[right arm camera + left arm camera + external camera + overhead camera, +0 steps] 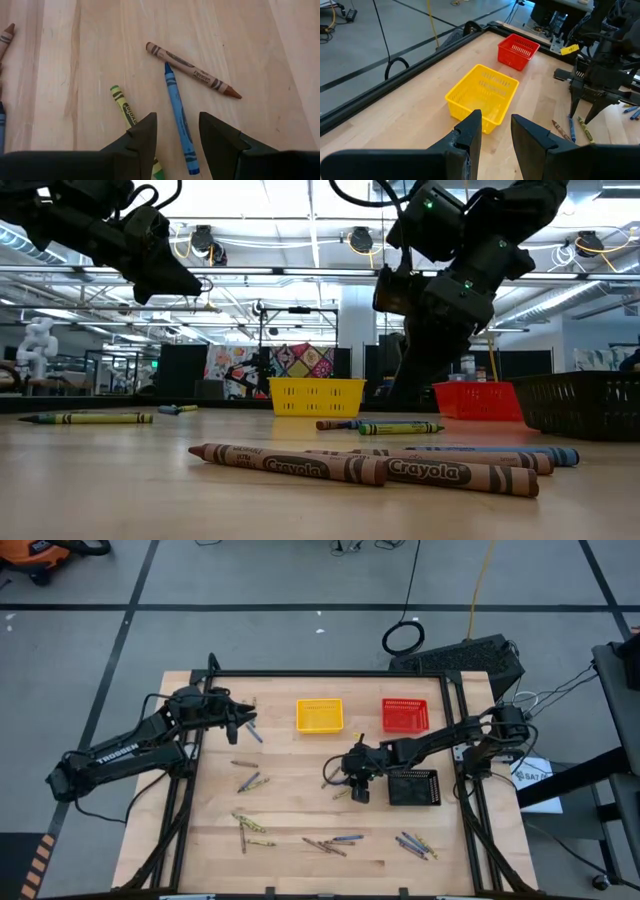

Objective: Sort crayons
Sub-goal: Put the blue crayon into the yellow bin

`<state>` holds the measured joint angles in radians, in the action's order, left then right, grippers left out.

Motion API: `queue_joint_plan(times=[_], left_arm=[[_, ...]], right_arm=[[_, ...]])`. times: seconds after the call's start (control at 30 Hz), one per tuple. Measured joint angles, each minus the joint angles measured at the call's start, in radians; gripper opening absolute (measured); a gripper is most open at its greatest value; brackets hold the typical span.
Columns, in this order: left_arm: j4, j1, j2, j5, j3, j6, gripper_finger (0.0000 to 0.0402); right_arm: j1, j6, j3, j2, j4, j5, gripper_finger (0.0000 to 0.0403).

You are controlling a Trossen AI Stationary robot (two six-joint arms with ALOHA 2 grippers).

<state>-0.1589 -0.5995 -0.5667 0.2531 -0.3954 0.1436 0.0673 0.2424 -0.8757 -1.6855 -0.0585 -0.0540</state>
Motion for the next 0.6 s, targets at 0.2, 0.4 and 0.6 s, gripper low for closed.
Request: queue_joint_plan(times=[0.2,0.4,0.6], left_arm=[[-0.005,0.000,0.000,0.000,0.000,-0.001,0.0109],[-0.008,0.000,-0.001,-0.001,0.000,-0.002,0.0109],[-0.008,0.000,-0.001,-0.007,0.000,-0.002,0.0109]], right_arm=[[0.000,0.015,0.000,-0.009,-0.006,0.051,0.0133],[0.000,0.033,0.001,-0.058,0.002,0.052,0.0133],[0.000,0.037,-0.001,-0.076,0.009,0.055,0.0133]])
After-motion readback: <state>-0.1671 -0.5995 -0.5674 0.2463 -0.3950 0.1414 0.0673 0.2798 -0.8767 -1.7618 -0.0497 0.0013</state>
